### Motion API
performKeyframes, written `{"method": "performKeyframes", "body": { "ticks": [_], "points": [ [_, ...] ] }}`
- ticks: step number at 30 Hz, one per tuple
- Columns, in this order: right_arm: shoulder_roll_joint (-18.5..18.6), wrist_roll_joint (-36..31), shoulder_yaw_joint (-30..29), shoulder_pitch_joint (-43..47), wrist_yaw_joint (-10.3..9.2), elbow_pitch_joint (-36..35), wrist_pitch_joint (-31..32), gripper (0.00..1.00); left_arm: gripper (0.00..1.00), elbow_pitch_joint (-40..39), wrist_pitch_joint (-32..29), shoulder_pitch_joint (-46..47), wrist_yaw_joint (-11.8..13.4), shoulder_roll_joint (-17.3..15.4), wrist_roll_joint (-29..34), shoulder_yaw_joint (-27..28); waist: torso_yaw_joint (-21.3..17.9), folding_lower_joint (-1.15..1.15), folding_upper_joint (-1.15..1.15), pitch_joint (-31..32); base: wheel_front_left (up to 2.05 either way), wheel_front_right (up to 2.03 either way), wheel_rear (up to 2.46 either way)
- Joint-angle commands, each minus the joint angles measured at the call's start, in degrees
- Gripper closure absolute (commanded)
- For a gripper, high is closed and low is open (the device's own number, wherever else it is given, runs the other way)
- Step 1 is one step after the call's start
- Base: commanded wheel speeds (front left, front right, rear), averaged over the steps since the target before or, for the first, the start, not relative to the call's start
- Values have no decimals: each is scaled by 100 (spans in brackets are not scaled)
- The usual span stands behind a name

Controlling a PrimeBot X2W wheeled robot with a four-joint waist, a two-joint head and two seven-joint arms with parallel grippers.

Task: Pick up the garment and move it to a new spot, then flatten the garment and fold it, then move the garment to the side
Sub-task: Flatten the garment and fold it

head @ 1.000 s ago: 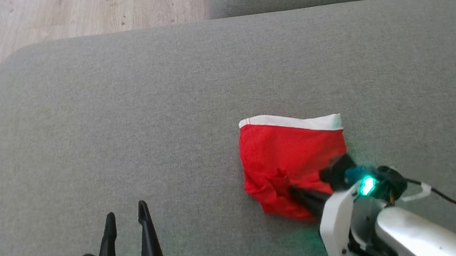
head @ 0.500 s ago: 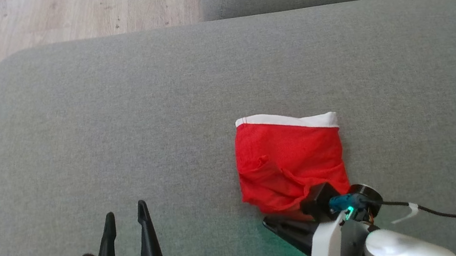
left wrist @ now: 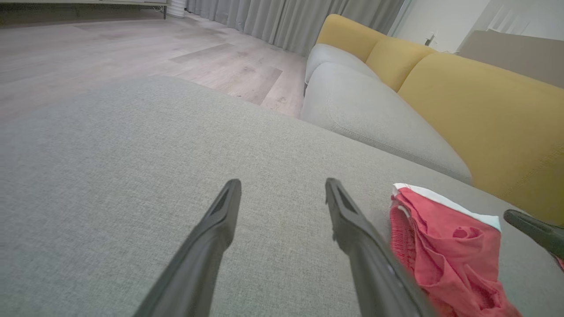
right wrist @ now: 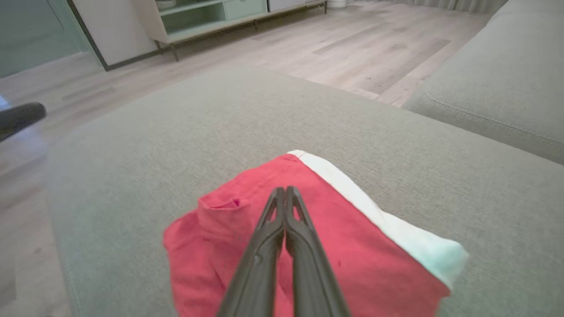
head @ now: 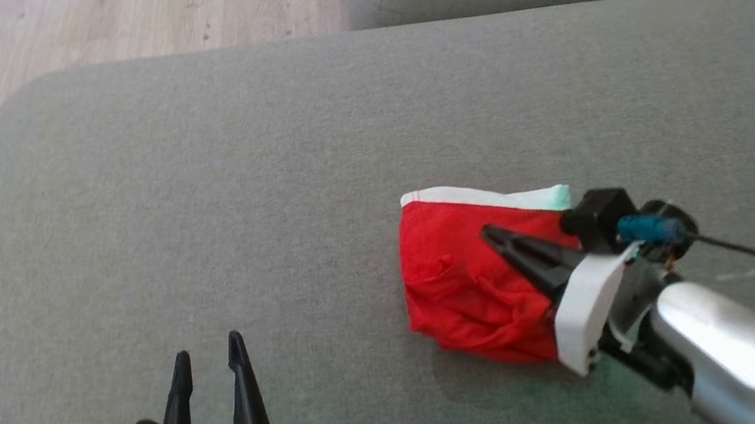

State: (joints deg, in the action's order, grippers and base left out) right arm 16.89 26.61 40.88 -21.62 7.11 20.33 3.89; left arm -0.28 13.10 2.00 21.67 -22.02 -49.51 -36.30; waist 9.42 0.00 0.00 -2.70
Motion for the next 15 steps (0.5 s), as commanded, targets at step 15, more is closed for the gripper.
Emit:
{"method": "performKeyframes", "body": {
  "ticks": [15],
  "points": [
    [174,697,1553,-1163,37,957,253,100,0,32,38,493,-118,38,4,159,379,0,0,-233,0,0,0]
  ]
}}
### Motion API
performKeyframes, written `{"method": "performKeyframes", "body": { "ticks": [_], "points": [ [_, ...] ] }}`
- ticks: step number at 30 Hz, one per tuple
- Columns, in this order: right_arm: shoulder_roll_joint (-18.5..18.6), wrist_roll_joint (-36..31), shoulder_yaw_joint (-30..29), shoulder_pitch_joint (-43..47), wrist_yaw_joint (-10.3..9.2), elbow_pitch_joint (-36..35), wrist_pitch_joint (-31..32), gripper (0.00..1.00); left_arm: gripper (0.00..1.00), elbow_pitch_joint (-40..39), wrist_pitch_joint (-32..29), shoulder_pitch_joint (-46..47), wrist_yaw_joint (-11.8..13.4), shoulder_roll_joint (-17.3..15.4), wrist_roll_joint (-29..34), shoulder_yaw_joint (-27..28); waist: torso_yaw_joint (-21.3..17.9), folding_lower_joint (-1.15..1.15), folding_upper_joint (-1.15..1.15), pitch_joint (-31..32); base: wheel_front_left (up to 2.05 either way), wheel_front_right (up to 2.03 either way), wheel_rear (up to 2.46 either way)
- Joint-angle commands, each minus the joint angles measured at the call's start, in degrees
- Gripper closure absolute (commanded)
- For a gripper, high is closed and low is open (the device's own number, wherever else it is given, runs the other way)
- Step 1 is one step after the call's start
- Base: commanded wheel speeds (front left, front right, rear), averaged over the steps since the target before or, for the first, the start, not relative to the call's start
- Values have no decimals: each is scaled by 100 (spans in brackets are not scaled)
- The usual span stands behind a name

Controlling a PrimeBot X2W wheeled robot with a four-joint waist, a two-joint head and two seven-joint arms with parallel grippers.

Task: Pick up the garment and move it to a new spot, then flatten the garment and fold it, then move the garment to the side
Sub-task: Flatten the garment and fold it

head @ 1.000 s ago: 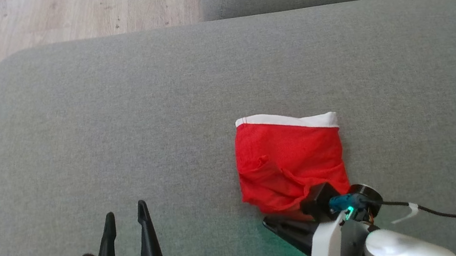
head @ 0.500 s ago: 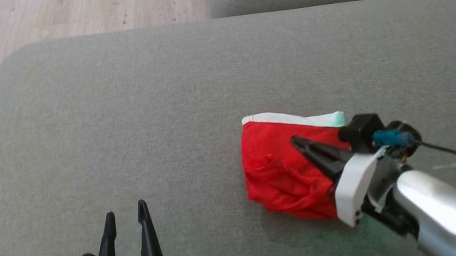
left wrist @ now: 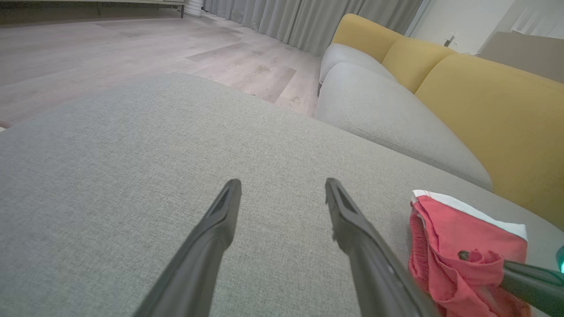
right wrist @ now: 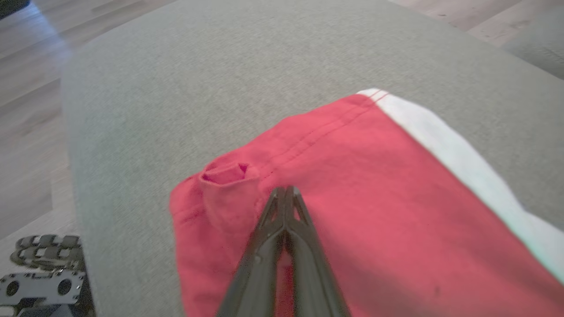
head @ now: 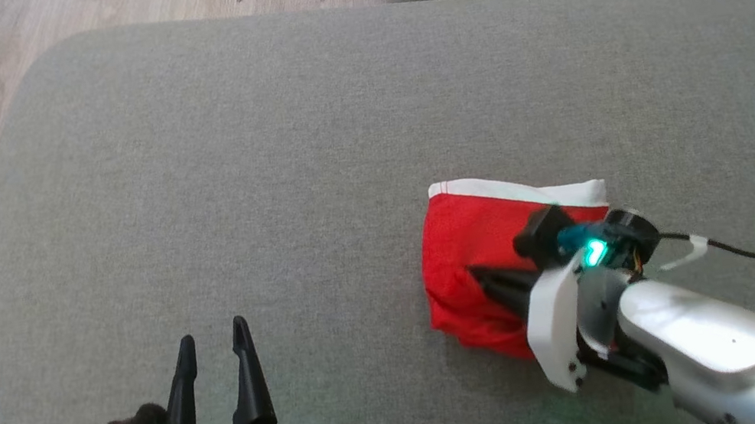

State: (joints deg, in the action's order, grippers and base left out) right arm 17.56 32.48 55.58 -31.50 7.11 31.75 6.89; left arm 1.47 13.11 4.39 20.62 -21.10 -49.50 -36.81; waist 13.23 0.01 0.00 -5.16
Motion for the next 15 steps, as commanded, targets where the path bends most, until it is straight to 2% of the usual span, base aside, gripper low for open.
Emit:
{"method": "performKeyframes", "body": {
  "ticks": [1,9,15],
  "points": [
    [170,225,257,-217,37,-252,-45,100,0,-134,40,249,-9,-52,2,213,-9,-1,0,25,0,0,0],
    [690,1071,1397,-511,37,-1030,124,100,0,-128,69,182,11,-46,-13,265,-150,-1,0,104,0,0,0],
    [372,1256,1695,-647,37,-1018,15,100,0,-117,85,199,-28,-48,-13,288,-170,-1,0,89,0,0,0]
  ]
}}
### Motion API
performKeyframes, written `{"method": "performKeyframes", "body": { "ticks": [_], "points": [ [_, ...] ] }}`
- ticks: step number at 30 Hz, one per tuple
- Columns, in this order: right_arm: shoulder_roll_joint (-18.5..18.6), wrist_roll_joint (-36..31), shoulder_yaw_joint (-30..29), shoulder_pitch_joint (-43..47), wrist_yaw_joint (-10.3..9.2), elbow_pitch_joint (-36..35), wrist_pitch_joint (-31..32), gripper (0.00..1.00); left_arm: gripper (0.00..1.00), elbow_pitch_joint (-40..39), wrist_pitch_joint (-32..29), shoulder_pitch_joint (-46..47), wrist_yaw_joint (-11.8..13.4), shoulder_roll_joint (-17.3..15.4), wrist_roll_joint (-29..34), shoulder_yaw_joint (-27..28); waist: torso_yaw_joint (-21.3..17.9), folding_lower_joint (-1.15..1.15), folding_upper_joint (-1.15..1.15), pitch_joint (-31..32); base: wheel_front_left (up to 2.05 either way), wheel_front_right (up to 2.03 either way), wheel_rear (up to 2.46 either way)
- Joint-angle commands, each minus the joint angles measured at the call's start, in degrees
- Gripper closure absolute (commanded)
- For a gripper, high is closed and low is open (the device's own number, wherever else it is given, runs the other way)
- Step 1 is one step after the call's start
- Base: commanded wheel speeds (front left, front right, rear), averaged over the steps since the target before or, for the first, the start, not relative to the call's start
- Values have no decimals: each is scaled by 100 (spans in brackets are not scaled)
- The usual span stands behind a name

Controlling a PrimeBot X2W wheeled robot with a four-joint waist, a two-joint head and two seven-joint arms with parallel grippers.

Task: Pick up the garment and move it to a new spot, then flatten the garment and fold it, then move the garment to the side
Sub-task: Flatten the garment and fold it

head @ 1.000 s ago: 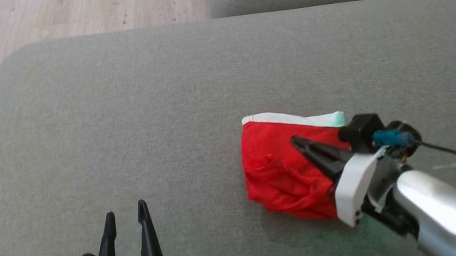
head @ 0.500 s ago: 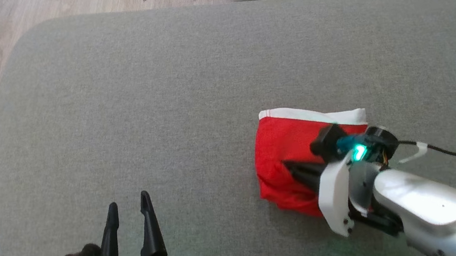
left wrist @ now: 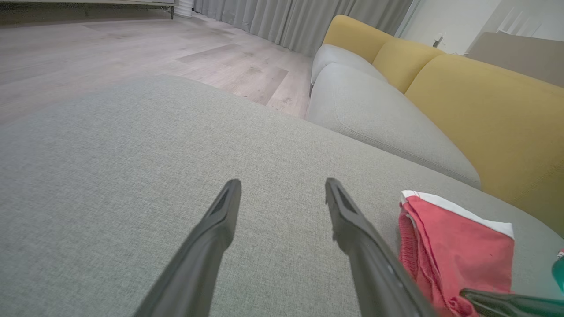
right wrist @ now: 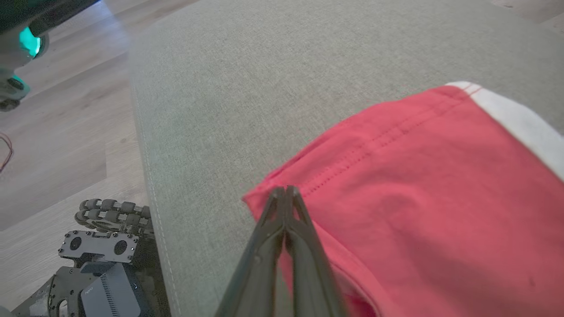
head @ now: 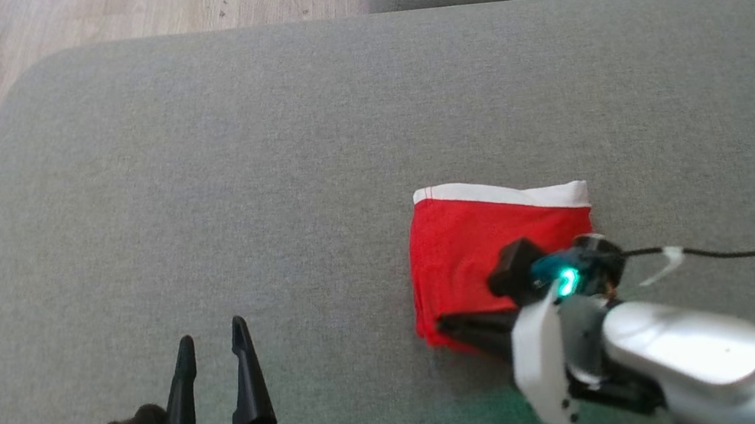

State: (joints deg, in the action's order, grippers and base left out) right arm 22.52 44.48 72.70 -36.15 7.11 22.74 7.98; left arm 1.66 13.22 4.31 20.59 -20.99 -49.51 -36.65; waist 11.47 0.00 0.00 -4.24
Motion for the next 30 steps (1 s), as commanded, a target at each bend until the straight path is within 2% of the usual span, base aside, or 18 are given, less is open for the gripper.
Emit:
{"method": "performKeyframes", "body": {
  "ticks": [1,8,13,17,19,21,23,24,30],
  "points": [
    [-208,74,2,-178,37,-81,-104,100,0,-133,76,210,-28,-60,-12,275,9,0,0,-4,0,0,0],
    [-626,75,57,-90,37,185,-221,100,0,-111,83,188,-30,-69,-21,285,33,0,0,29,0,0,0],
    [-816,89,12,-202,37,459,-834,100,0,-134,85,129,12,-99,-28,301,1,0,0,128,0,0,0],
    [-840,47,-301,-262,37,624,-1363,100,0,-162,89,26,65,-151,-38,335,-94,0,0,283,0,0,0],
    [-830,0,-532,-235,37,705,-1572,84,0,-174,92,-4,69,-179,-29,340,-157,0,0,369,0,0,0],
    [-828,-74,-850,-172,37,797,-1767,58,0,-195,97,-29,75,-201,-10,339,-233,0,0,462,0,0,0],
    [-829,-183,-1246,-76,37,884,-1921,7,0,-210,101,-40,85,-229,36,326,-315,0,0,522,0,0,0],
    [-832,-247,-1480,-15,37,934,-1984,0,0,-211,103,-39,91,-240,66,311,-355,0,0,549,0,0,0],
    [-899,-917,-3220,586,37,1170,-2216,0,0,-150,122,-68,74,-216,215,213,-588,0,0,678,0,0,0]
  ]
}}
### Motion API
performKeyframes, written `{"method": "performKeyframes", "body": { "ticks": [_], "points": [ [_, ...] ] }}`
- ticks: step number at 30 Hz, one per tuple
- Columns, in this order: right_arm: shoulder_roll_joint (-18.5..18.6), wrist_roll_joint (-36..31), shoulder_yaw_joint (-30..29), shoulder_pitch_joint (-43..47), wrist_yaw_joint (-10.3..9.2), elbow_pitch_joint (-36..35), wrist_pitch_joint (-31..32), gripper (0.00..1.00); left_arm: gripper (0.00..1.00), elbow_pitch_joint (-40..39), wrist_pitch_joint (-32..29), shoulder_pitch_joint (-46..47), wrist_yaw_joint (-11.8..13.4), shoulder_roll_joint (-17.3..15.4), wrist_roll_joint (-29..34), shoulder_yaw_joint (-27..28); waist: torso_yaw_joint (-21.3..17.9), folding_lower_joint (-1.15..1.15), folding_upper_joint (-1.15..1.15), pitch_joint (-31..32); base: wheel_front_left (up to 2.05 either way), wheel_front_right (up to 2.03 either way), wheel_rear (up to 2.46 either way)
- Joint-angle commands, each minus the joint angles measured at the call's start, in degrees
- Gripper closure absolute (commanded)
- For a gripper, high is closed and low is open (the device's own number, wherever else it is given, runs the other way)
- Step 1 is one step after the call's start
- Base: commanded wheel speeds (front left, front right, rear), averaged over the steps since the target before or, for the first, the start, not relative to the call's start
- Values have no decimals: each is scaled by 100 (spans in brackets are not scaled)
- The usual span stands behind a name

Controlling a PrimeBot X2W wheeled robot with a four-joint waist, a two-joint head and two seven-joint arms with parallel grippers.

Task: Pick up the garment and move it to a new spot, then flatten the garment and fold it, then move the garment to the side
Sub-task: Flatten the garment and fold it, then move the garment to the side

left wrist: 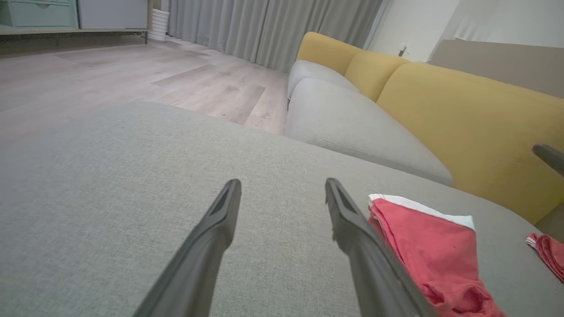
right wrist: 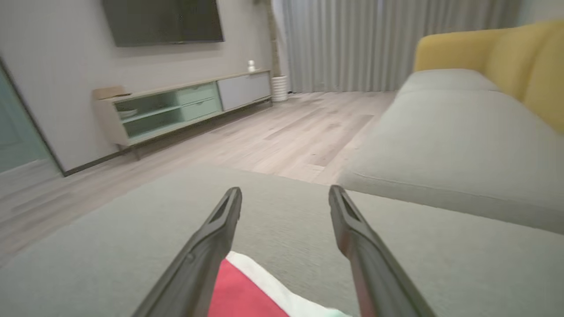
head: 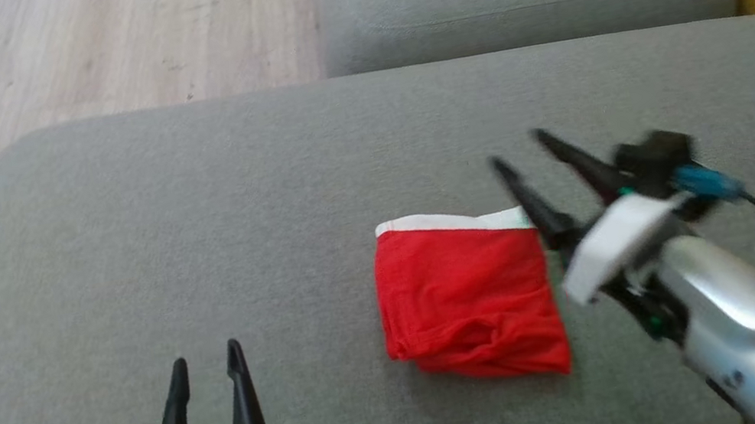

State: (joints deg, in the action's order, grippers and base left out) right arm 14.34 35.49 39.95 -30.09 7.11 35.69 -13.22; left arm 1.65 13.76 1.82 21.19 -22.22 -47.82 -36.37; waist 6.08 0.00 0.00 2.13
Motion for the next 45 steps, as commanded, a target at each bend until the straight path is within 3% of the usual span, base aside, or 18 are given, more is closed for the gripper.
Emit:
{"method": "performKeyframes", "body": {
  "ticks": [1,8,14,25,45],
  "points": [
    [-107,-181,-257,119,37,-126,-113,0,0,-130,72,165,10,-90,73,167,-81,0,0,60,0,0,0],
    [-633,-1471,-2259,1430,37,-711,-148,0,0,20,101,-2,-32,-79,239,167,-273,0,0,175,0,0,0],
    [-1073,-2231,-3155,2527,37,-1773,216,0,0,144,117,-185,-124,-39,341,281,-356,0,0,248,0,0,0],
    [-1144,-2485,-3416,3353,37,-2846,657,0,0,252,122,-440,-281,111,550,543,-365,0,0,282,0,0,0],
    [-1146,-2571,-3461,3313,37,-2969,906,0,0,331,123,-434,-410,233,731,695,-189,0,0,165,0,0,0]
  ]
}}
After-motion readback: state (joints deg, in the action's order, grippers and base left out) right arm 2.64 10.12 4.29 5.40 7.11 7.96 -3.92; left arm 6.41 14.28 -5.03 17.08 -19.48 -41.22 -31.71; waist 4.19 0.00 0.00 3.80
